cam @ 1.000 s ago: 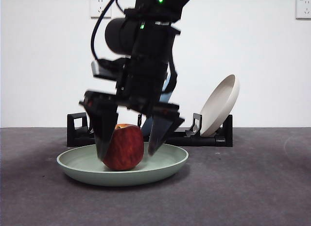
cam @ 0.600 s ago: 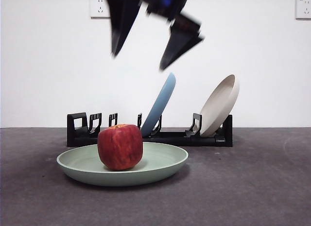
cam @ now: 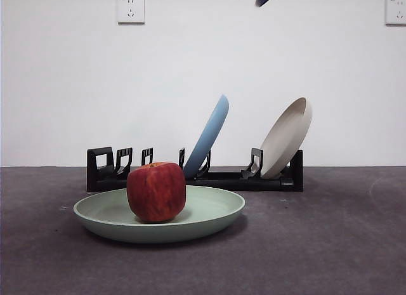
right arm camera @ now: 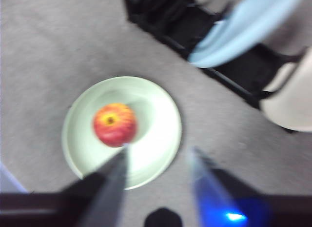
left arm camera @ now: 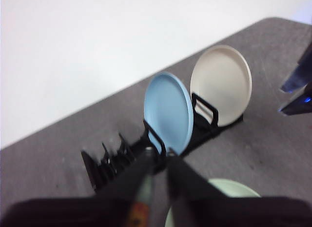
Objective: Take the green plate from the plate rack,put the plate on the table,take the apple from the table,put the apple in the plate
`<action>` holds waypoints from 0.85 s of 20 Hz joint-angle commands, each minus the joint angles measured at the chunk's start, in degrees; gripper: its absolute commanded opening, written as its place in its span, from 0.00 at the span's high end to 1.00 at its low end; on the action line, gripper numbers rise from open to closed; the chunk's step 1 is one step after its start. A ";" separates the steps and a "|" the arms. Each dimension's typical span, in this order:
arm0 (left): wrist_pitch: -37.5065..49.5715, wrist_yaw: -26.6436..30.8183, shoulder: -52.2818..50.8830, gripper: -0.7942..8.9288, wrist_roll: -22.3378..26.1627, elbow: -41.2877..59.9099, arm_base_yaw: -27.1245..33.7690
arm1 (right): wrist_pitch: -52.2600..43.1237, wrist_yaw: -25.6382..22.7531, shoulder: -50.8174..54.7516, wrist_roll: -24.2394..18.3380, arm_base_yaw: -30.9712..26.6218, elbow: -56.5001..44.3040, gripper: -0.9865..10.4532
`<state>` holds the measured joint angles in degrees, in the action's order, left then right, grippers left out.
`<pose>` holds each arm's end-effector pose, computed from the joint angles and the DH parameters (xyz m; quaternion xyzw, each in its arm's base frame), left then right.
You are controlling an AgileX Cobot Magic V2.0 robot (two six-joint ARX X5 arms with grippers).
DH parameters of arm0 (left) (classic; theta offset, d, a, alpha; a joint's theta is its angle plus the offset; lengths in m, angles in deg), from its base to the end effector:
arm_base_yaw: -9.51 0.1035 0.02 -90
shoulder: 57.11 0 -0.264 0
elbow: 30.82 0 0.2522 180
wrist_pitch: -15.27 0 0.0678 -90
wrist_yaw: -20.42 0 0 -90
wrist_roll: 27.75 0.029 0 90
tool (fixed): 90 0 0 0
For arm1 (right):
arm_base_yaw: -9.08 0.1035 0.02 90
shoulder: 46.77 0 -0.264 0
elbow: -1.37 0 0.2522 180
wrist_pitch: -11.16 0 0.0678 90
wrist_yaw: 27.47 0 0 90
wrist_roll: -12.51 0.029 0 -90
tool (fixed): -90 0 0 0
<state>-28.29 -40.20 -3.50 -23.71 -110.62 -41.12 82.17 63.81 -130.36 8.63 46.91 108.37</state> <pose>0.1242 -0.1290 0.3995 0.1313 0.1092 -0.1862 0.9676 0.2265 0.1767 0.3946 -0.1557 0.3726 0.3190 0.8574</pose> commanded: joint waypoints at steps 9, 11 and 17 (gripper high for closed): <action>5.49 -14.53 0.20 0.93 6.47 5.40 15.34 | -18.69 -0.31 9.94 -0.48 -4.13 -14.51 0.92; 7.91 -17.94 -1.53 0.93 4.87 10.64 18.47 | -26.88 -0.85 13.73 1.03 -4.13 -24.09 0.92; 22.56 -18.99 -8.00 0.93 -1.16 31.69 20.79 | -51.19 -3.32 23.85 7.13 -4.00 -53.55 0.92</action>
<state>-6.50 -59.06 -11.35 -22.62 -80.54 -20.53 33.10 60.77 -106.89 13.48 42.80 57.31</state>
